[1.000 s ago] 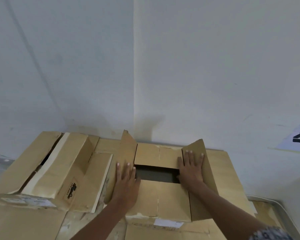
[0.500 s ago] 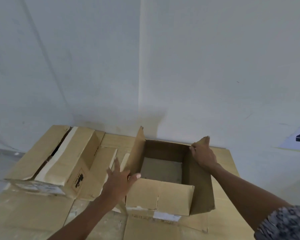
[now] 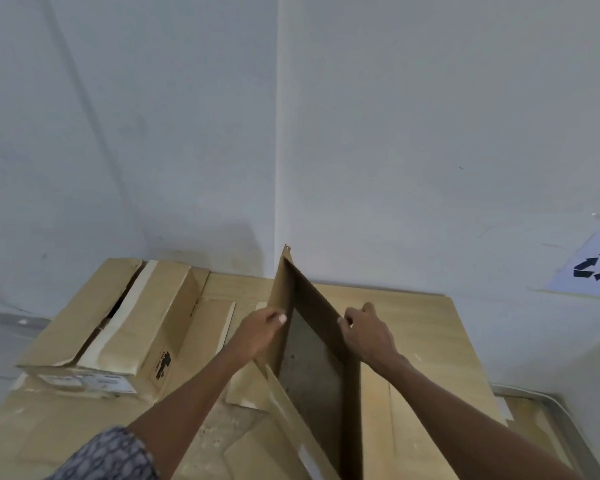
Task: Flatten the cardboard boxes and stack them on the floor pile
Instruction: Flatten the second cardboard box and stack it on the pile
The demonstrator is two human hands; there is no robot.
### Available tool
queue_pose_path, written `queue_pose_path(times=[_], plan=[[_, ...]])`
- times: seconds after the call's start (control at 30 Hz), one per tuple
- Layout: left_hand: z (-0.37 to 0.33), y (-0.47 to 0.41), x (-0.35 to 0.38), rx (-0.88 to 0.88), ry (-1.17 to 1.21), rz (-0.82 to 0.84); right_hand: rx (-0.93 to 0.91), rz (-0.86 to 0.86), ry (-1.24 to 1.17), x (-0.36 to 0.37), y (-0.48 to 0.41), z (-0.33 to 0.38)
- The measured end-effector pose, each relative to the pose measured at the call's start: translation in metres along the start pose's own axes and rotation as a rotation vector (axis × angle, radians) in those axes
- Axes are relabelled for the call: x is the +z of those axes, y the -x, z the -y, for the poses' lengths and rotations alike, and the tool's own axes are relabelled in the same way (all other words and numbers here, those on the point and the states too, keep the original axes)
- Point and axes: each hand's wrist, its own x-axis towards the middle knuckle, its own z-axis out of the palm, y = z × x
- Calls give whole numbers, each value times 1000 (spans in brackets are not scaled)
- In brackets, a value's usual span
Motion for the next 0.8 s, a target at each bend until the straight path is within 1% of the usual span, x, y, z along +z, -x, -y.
queue_pose_path(times=[0.07, 0.17, 0.23, 0.3, 0.33, 0.43, 0.5, 0.53, 0.6, 0.67, 0.7, 0.73, 0.8], plan=[[-8, -8, 10, 59, 11, 25, -38, 40, -7, 6, 8, 17], [-15, -11, 29, 66, 117, 68, -58, 65, -32, 17, 18, 37], [-17, -8, 36, 78, 231, 96, -33, 54, -60, 19, 20, 46], [-14, -4, 39, 94, 408, 122, 17, 68, -134, 21, 21, 48], [-13, -1, 40, 54, 541, 137, 52, 79, -203, 22, 22, 49], [-8, -4, 41, -188, 1004, 214, 82, 97, -353, 30, 26, 58], [-6, -7, 39, -302, 1143, 243, 25, 149, -376, 41, 31, 66], [-4, -8, 38, -326, 1165, 248, 7, 176, -366, 45, 33, 71], [-1, -7, 36, -332, 1153, 261, -12, 171, -290, 56, 35, 77], [2, -4, 35, -315, 1098, 286, -18, 138, -208, 65, 35, 77], [3, -3, 35, -313, 1052, 288, -15, 132, -206, 65, 35, 78], [5, -3, 36, -311, 999, 277, -2, 131, -261, 61, 35, 80], [6, -4, 36, -294, 892, 194, 8, 120, -407, 43, 34, 90]])
